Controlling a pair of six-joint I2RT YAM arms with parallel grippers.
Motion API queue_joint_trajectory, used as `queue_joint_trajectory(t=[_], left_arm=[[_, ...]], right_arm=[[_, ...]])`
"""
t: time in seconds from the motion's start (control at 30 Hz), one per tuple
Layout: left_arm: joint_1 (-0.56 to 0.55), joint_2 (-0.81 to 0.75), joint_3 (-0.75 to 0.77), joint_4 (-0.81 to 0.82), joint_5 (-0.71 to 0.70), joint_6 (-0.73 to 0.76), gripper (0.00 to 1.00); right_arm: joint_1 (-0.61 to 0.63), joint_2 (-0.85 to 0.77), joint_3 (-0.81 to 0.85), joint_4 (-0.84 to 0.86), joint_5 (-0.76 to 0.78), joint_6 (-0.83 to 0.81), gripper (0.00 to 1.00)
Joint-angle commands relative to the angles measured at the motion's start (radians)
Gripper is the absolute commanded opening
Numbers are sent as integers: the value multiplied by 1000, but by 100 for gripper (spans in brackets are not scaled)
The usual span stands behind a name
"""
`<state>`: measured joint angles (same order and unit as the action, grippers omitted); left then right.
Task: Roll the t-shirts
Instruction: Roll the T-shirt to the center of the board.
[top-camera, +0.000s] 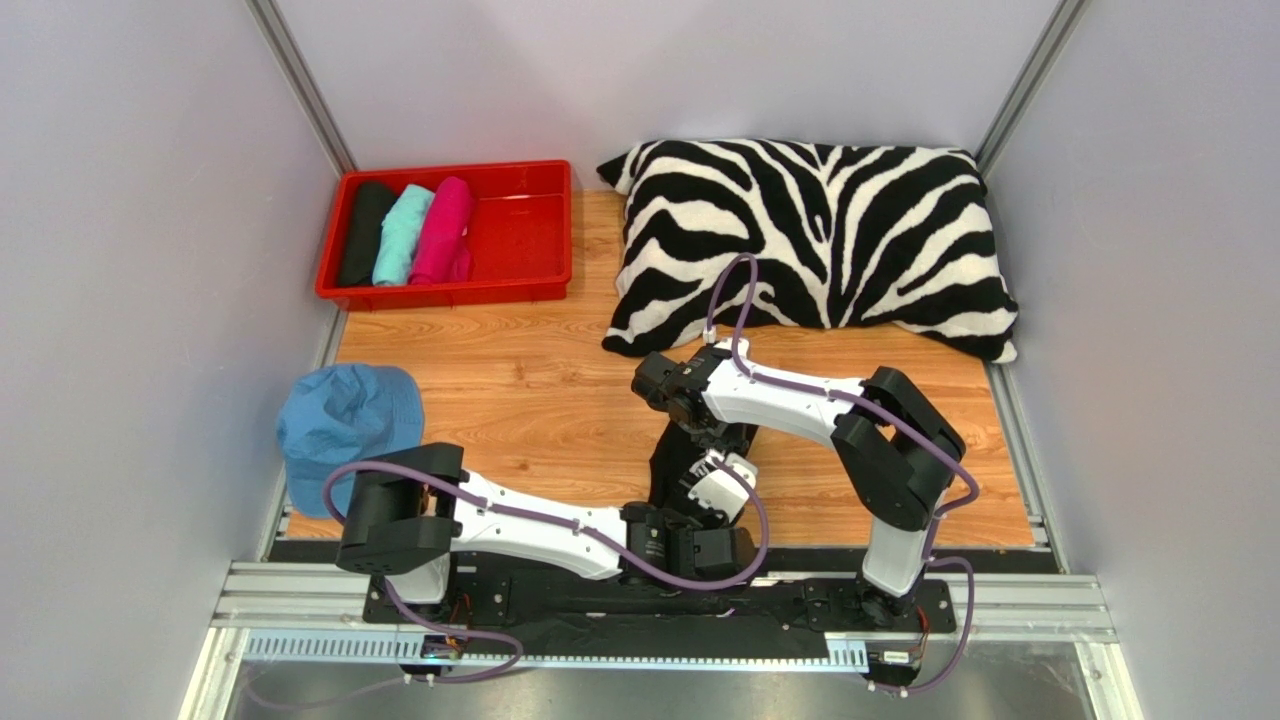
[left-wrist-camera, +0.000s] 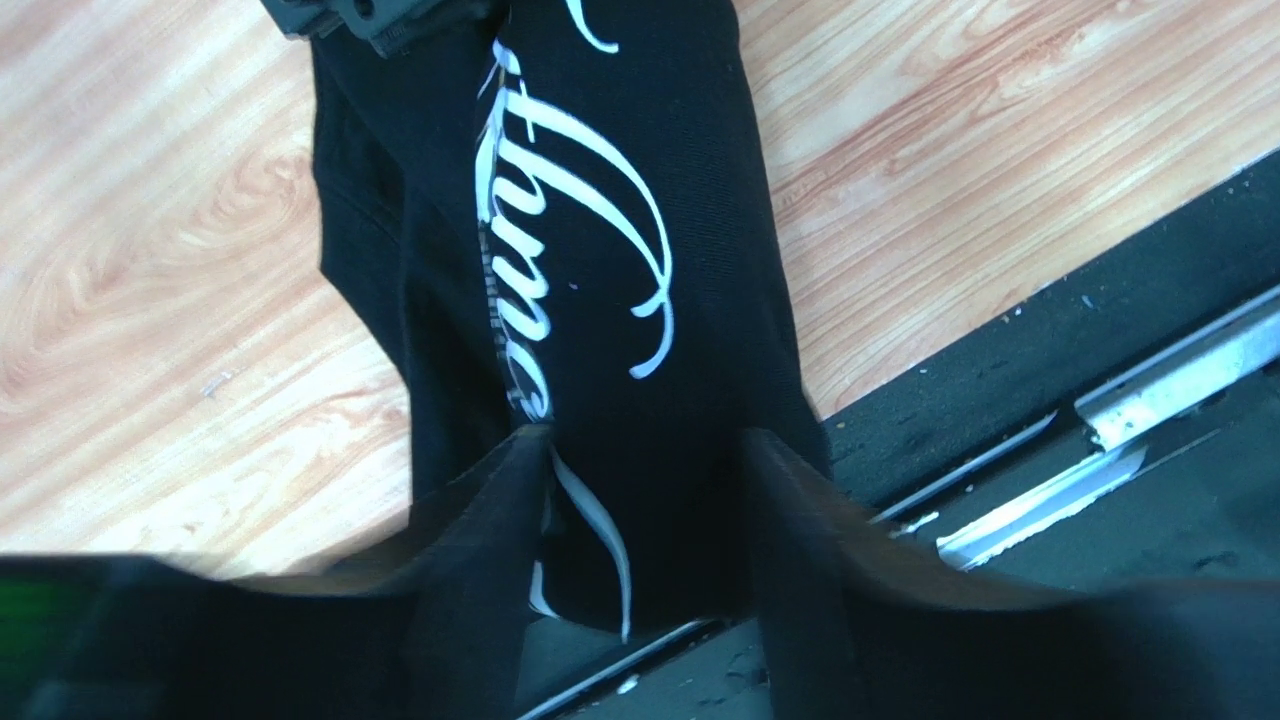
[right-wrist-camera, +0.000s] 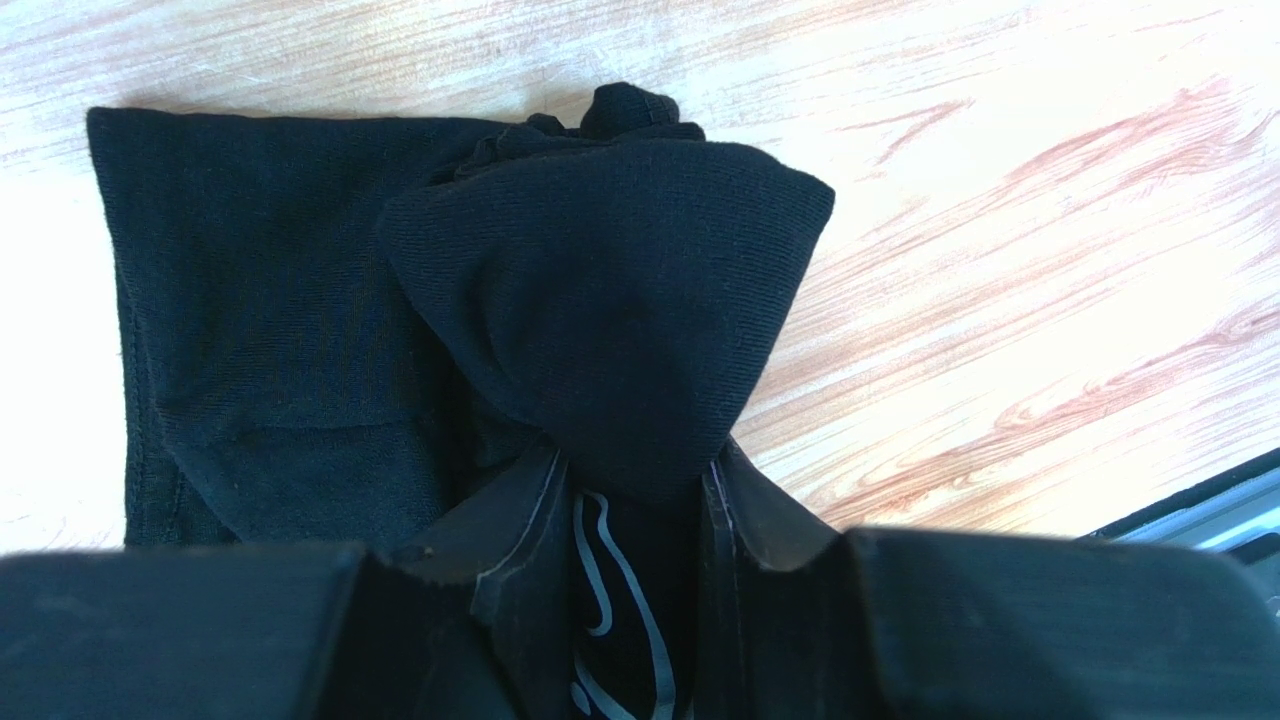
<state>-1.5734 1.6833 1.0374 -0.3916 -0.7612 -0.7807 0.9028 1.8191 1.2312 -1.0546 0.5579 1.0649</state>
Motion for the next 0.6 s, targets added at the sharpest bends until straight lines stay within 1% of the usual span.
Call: queue_joint_trajectory(t=[0.0,0.03,0.07,0.1,0.13,0.2,0.23,0.3,0.33,0.43,0.57], left_arm=[[-8,19,7,-9,-9,-49,37],[-8,18,1,-7,-1,-55,31],[-7,16,-14,-3,3,-61,17],[-5,13,-22,11,10,-63,8],[-7,10,-28,14,17,-69,2],[-5,1,-52,29,26,-86,0],[-2,-7,-63,42,49,-88,0],[9,-36,-112,89,77,-109,0],[15,-46,-134,111,107,-117,0],[42,-95,-215,171,158,-155,0],[82,-161,-319,264,229,-201,0]], right_arm=[[-1,32,-24,15,-70,-5,16],[-1,25,-25,19,-72,-5,18],[1,22,-22,22,-73,-5,24],[-2,19,-21,24,-72,-6,27],[-2,11,-21,27,-73,-6,34],[-2,-1,-19,33,-72,-9,44],[-1,-21,-22,44,-72,-11,54],[-2,-55,-36,64,-69,-13,64],[-2,-94,-53,94,-69,-20,71],[-2,-182,-84,151,-59,-31,77],[-2,-286,-123,205,-44,-33,79]])
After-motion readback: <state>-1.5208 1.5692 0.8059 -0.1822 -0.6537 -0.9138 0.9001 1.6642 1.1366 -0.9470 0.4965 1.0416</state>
